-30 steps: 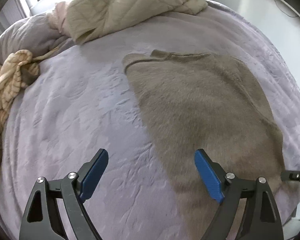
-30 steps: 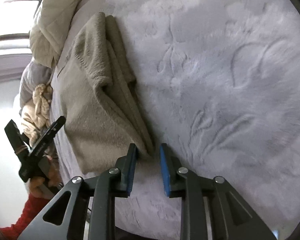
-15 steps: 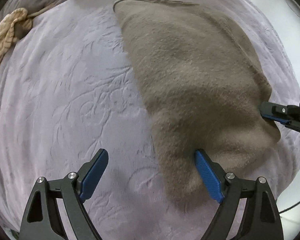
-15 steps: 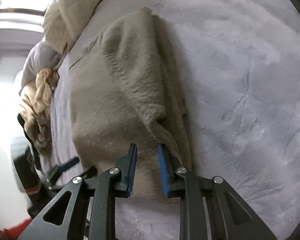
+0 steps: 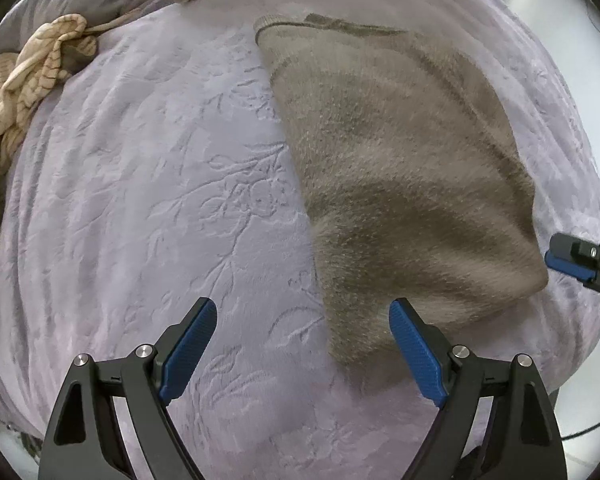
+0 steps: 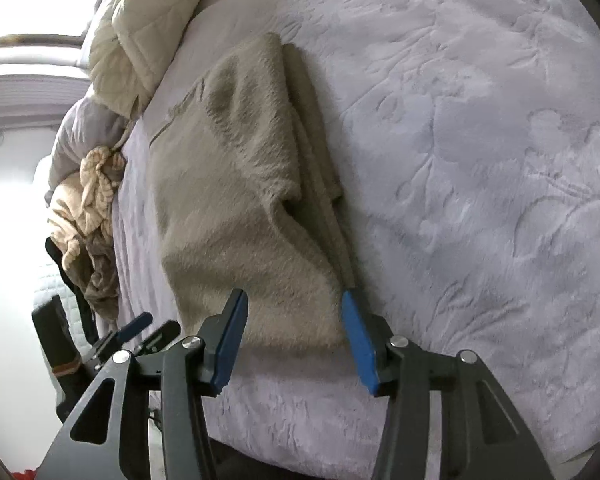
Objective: Fold small clothes
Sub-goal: 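Lift the open right tool off the folded sweater and hold above it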
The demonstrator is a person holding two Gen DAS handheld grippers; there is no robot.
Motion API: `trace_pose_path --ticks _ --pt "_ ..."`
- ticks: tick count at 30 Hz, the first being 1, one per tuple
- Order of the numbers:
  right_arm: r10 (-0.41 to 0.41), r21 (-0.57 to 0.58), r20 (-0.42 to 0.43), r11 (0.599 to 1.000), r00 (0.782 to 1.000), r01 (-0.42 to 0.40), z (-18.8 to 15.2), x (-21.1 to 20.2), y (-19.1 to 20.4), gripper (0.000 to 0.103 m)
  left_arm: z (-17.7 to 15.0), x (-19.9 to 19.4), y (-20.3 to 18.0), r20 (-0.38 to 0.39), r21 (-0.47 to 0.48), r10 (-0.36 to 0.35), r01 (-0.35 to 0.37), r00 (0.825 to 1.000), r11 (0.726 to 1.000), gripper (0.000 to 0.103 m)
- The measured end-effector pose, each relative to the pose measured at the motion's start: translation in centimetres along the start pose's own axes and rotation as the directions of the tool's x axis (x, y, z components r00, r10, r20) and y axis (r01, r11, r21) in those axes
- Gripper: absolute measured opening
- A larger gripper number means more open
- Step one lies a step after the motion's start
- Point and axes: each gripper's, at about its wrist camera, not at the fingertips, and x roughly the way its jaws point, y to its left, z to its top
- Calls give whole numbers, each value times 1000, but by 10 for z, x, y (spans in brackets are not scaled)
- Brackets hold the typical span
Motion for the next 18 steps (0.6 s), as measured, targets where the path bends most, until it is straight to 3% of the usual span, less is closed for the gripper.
trace_pose_path --ticks 4,8,11,12,13,18 --pt "-12 -28 -24 1000 1000 11 -3 0 7 63 -4 -10 -6 -5 -25 8 -9 1000 1000 89" --pt "-15 -52 -38 999 999 13 0 -1 12 65 -3 -14 -11 4 -53 28 -28 1000 998 89" --pt "-17 -65 -46 998 999 14 4 -2 14 76 -7 -21 -17 25 -60 41 -39 999 997 89" --pt "-17 -70 -47 997 999 13 4 -3 14 77 -8 -23 -20 27 -58 45 -44 999 997 101" --pt "-17 -75 -49 997 999 13 5 -3 14 77 -11 -26 -22 33 -57 59 -57 998 997 103" --pt "-24 -124 -66 992 998 16 7 -3 18 80 -15 -32 -30 27 -39 78 -76 997 996 103"
